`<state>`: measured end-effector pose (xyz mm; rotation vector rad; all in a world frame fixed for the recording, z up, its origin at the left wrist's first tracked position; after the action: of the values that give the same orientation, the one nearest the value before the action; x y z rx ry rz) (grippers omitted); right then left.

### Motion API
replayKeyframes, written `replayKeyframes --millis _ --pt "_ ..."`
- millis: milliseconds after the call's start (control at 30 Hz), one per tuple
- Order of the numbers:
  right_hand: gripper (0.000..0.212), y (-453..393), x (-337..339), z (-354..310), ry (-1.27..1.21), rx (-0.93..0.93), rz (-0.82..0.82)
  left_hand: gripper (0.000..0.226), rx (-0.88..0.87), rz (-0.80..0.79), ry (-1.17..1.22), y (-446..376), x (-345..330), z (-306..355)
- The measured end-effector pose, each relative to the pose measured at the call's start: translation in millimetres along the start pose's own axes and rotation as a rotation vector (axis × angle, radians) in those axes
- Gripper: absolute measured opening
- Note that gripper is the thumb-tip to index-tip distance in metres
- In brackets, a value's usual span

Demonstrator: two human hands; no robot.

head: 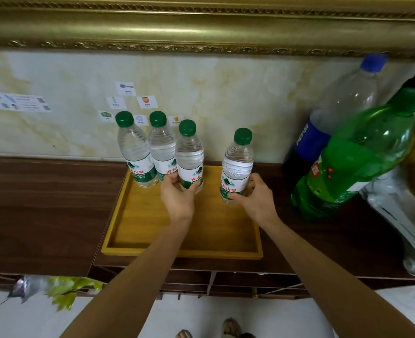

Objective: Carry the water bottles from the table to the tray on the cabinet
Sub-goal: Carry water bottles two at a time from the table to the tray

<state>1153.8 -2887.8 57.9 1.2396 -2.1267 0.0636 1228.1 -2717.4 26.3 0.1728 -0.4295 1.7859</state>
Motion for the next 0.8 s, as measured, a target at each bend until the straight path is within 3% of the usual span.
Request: replayKeyframes --millis 600,700,800 --pt "0.066 -20 -8 0 0.042 0.007 0.038 0.049 0.074 0.074 0.03 1 -19 12" --pt "0.065 -21 -8 1 0.036 0.007 0.031 0.044 0.096 -0.046 -0.011 6 -8 5" --pt "0.065 -19 -11 -2 0.015 0.022 0.035 0.045 -0.024 -0.337 -0.246 16 13 -3"
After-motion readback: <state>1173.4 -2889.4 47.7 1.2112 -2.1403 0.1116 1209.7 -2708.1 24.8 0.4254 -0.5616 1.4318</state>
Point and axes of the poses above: each hand's wrist, its own y-axis away from the middle knuckle, its own x-axis out of the back of the hand, z = x × y, the point moved 2 cm from there along -y, towards the middle knuckle, and after that the axes turned 13 degrees about -x, right-handed, at the moved point
